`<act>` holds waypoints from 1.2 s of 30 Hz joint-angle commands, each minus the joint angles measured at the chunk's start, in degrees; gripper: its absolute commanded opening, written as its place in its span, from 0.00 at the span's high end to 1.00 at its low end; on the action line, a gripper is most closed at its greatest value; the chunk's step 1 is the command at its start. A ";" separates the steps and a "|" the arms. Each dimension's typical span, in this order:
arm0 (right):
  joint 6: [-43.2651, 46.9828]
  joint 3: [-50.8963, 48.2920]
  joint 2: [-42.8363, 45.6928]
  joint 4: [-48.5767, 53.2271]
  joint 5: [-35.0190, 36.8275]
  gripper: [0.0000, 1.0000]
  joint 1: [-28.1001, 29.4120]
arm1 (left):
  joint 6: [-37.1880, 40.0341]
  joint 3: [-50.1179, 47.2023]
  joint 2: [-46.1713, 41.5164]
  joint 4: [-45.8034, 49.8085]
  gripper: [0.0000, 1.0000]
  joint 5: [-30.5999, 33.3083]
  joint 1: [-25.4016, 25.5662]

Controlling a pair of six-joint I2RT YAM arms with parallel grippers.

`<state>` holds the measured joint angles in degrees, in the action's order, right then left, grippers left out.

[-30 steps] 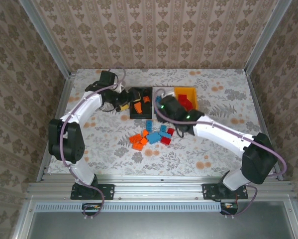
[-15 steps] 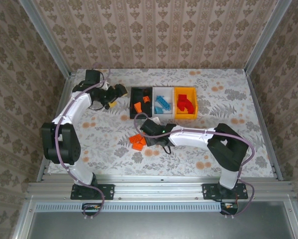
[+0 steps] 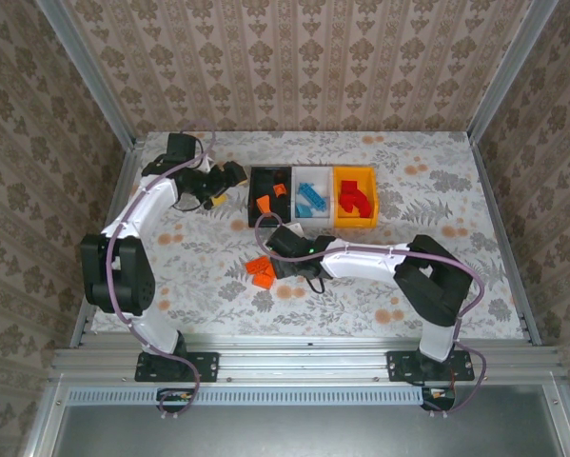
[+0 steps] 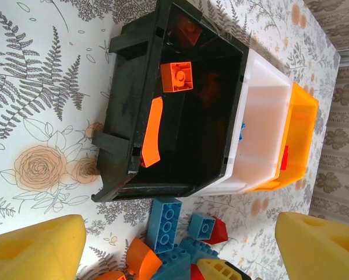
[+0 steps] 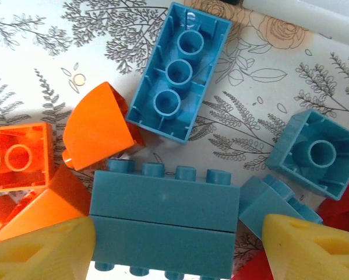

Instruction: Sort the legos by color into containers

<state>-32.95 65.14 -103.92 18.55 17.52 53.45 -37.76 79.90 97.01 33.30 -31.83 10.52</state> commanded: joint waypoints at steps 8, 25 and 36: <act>-3.61 -1.83 1.97 -0.47 -3.03 0.21 0.55 | -0.39 -0.09 0.28 -0.29 0.14 -1.29 0.64; -2.31 4.40 -5.84 2.64 1.13 0.26 2.13 | -0.30 -0.09 0.55 -0.21 0.13 -1.43 0.94; -1.77 -0.66 3.25 2.14 1.19 0.39 2.62 | -0.38 -0.16 0.72 -0.25 0.13 -1.54 1.16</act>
<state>-35.11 65.56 -105.71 18.83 17.45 55.55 -37.78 79.90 97.03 33.28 -32.38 11.22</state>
